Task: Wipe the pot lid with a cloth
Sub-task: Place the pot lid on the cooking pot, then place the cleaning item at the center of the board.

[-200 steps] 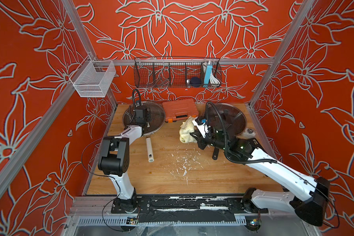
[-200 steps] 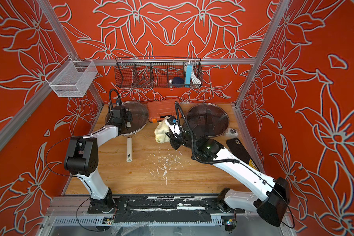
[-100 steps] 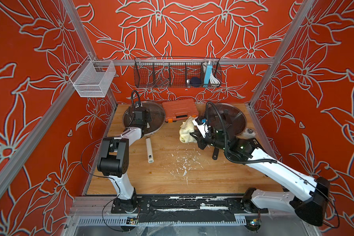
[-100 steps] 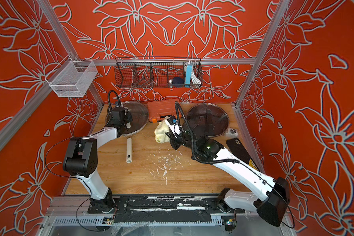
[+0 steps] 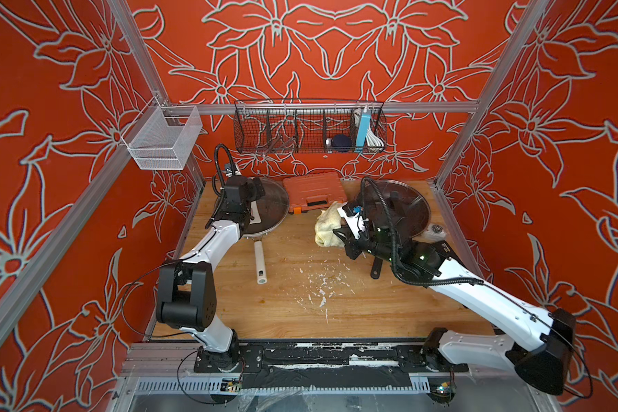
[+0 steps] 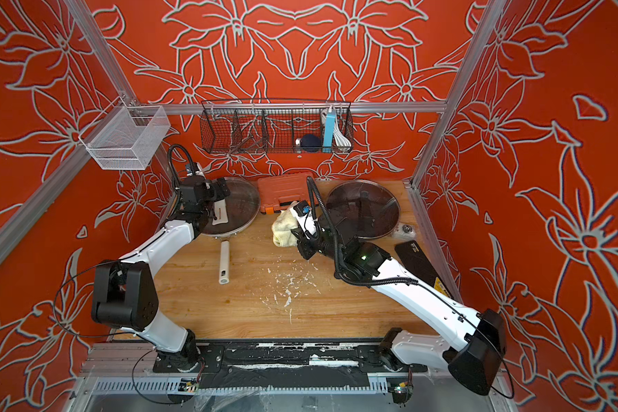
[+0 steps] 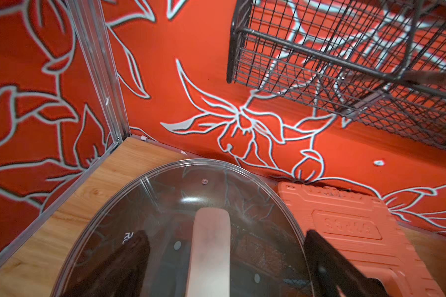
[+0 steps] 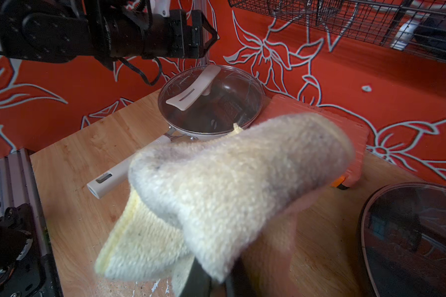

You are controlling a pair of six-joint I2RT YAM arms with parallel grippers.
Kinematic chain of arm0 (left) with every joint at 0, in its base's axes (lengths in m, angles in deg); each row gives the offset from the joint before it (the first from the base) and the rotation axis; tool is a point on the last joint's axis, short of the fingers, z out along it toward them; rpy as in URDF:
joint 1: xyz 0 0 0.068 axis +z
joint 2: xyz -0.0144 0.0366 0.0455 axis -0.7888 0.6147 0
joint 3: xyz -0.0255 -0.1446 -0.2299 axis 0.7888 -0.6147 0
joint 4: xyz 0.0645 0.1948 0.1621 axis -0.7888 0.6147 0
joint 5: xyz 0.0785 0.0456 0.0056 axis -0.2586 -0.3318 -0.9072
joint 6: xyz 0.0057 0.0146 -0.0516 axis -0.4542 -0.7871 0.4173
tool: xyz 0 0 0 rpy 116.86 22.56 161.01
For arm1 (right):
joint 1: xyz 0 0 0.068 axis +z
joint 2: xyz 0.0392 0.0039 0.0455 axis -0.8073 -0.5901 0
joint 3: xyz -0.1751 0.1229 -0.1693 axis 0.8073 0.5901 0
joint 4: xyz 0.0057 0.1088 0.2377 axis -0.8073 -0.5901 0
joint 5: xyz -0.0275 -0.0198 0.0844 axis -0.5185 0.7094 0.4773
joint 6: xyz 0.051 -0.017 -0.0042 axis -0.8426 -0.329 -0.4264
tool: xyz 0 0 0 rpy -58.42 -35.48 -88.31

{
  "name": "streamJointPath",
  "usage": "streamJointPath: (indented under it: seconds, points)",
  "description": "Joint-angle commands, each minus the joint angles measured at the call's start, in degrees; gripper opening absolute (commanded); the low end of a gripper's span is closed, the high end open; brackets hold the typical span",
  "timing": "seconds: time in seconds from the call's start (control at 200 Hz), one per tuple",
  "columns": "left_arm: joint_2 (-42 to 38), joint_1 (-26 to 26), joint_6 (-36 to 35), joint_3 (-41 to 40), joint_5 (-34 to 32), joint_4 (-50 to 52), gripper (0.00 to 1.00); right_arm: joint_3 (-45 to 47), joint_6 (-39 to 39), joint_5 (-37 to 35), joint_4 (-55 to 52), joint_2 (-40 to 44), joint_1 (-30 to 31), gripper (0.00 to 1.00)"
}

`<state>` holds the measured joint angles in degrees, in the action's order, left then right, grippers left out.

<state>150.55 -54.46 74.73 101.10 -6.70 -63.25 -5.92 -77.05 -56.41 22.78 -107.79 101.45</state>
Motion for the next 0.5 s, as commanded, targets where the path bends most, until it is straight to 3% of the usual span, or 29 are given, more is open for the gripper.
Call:
streamJointPath:
  seconds: [0.0,0.225,0.495]
  points:
    - [-5.1,-0.4,1.4,-0.1,3.0,5.7,0.98,0.4,-0.2,-3.5,0.4,-0.1,-0.2,0.0]
    - [-16.1,-3.9,2.1,-5.5,11.2,13.5,0.99,1.8,0.1,-7.0,-2.0,-2.5,-1.4,0.0]
    - [-30.2,-8.1,3.1,-12.9,17.6,22.5,0.99,1.0,-1.9,-8.0,-2.9,-13.2,-1.4,0.0]
